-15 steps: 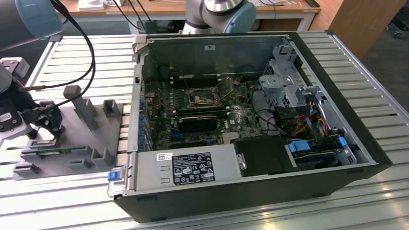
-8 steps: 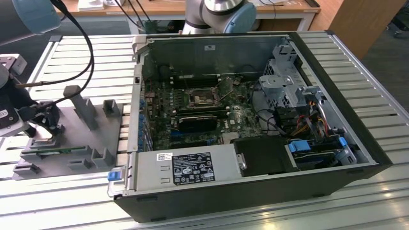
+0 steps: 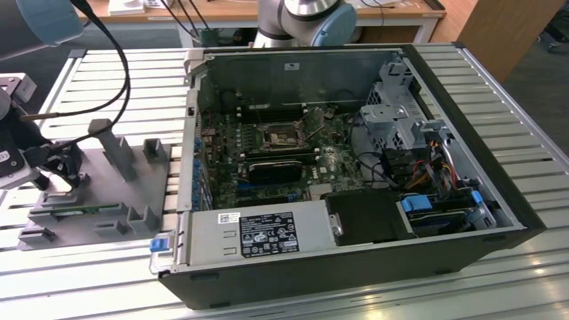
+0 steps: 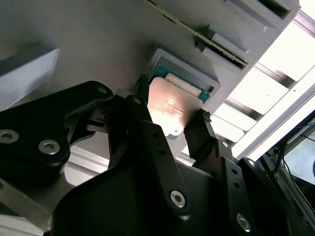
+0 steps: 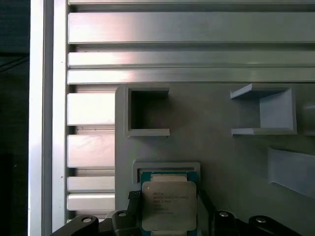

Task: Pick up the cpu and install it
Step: 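Pick up the cpu and move it towards the insertion slot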

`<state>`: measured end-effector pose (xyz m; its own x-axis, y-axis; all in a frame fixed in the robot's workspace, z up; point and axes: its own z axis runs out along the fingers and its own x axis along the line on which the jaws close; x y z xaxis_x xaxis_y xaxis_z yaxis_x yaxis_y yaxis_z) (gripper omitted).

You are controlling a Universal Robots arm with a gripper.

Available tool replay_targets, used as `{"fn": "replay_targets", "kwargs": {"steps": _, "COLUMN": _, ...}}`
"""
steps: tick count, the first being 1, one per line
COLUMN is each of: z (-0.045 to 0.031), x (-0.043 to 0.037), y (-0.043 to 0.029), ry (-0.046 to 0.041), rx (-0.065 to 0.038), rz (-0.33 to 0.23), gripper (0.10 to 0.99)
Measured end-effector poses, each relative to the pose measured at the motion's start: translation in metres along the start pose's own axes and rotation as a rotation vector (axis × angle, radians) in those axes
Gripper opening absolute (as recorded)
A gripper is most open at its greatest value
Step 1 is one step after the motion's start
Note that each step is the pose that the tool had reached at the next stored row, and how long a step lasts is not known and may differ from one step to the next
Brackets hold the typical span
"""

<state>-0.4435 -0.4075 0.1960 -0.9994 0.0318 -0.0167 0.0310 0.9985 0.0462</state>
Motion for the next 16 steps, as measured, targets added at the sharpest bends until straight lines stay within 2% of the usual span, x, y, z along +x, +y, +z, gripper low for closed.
{"fn": "replay_targets", "kwargs": {"steps": 16, "z": -0.009, "x": -0.0001, "y": 0.0004, "ry": 0.0001, "rx": 0.0, "rz": 0.0, "gripper": 0.541}}
